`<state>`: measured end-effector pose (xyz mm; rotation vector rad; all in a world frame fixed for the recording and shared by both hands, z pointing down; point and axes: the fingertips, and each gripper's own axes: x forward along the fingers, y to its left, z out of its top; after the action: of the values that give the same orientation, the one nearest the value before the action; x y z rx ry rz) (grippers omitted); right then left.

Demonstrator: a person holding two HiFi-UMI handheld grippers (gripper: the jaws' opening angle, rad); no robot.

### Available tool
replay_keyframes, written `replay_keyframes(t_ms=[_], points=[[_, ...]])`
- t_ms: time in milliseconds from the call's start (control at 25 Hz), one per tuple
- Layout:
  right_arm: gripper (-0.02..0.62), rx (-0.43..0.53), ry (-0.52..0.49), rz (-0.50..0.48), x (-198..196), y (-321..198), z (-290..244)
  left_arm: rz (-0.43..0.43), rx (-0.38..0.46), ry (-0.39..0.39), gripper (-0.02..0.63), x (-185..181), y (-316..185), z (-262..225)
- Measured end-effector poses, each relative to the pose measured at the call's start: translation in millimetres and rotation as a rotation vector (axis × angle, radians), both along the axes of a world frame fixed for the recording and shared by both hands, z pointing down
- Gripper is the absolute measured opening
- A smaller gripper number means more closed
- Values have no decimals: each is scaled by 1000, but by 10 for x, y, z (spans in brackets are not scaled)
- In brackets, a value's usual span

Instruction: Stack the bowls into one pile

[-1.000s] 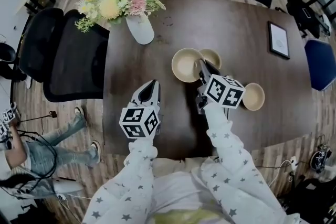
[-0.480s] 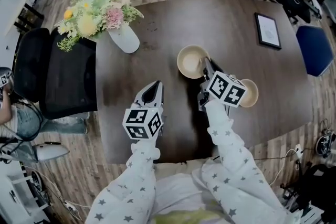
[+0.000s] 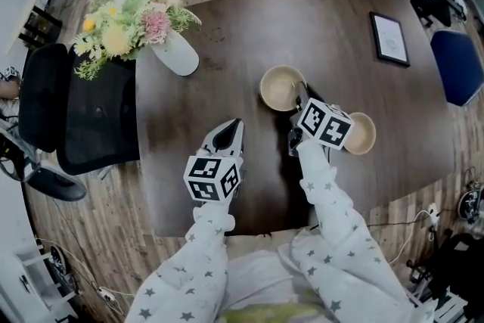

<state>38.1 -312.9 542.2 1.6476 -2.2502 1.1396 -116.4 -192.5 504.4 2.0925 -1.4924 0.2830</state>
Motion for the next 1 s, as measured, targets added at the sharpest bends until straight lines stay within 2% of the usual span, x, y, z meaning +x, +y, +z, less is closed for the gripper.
replay_keyframes(t_ms=[520,800,880,1000], points=[[41,17,89,-61,-99,-35,89,-5,-27,3,25,1,-9,110],[46,40,153,-137,-149,-7,76,14,-24,1,25,69,-4,110],[105,47,172,-139,-142,2,64,17,-21,3,25,90,-2,102],[132,34,169,-138,-117,34,67,24,-16,7,25,134,12,80]])
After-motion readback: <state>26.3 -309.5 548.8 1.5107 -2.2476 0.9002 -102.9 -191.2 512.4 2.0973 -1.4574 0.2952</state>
